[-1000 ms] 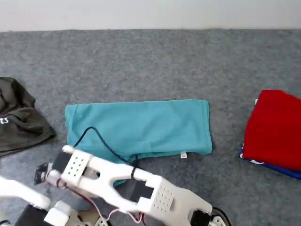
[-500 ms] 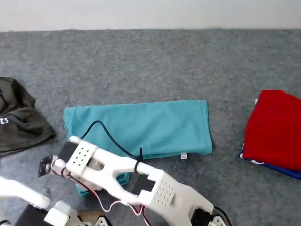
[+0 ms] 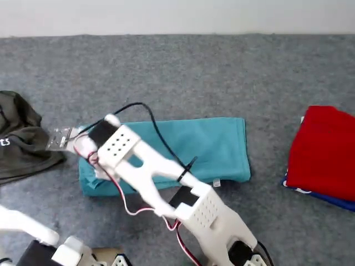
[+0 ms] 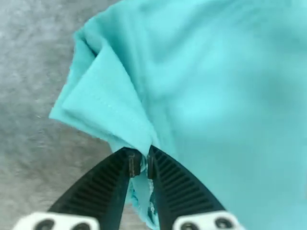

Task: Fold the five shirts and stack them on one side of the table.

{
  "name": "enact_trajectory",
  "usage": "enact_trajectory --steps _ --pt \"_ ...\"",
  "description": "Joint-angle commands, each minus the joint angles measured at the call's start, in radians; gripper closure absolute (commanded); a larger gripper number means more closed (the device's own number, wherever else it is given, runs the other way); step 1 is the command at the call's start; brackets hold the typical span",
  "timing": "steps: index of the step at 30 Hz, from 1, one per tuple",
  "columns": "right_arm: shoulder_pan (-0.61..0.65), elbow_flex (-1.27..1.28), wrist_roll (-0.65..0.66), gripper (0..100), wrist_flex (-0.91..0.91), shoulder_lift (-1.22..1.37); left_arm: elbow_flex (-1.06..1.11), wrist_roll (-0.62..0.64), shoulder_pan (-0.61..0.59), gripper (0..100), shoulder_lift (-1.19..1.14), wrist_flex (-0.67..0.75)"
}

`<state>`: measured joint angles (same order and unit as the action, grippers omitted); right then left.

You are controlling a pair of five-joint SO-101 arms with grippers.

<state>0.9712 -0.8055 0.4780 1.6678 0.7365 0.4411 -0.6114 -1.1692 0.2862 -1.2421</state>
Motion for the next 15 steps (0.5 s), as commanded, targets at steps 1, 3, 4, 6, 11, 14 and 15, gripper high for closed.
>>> enact_trajectory --steps 1,3,4,6,11,14,15 --pt "-0.041 -0.084 0.061 98.9 -0.004 -0.039 -0.044 -0.002 0.009 98 0.005 -0.002" --pt "-0.062 -0.114 0.084 98.9 -0.019 -0.007 -0.044 -0.002 0.009 98 0.005 -0.002" --pt "-0.076 -0.129 0.092 98.9 -0.030 0.008 -0.044 -0.002 0.009 98 0.005 -0.002" --pt "-0.101 -0.158 0.103 98.9 -0.053 0.044 -0.042 -0.002 0.009 98 0.005 0.000" --pt "-0.139 -0.259 0.107 98.0 -0.081 0.142 -0.042 -0.002 0.009 98 0.005 0.000" --pt "-0.156 -0.324 0.104 89.0 -0.079 0.200 -0.042 -0.002 0.009 98 0.005 0.000" --pt "-0.163 -0.345 0.097 85.0 -0.077 0.219 -0.041 -0.002 0.009 98 0.005 0.000"
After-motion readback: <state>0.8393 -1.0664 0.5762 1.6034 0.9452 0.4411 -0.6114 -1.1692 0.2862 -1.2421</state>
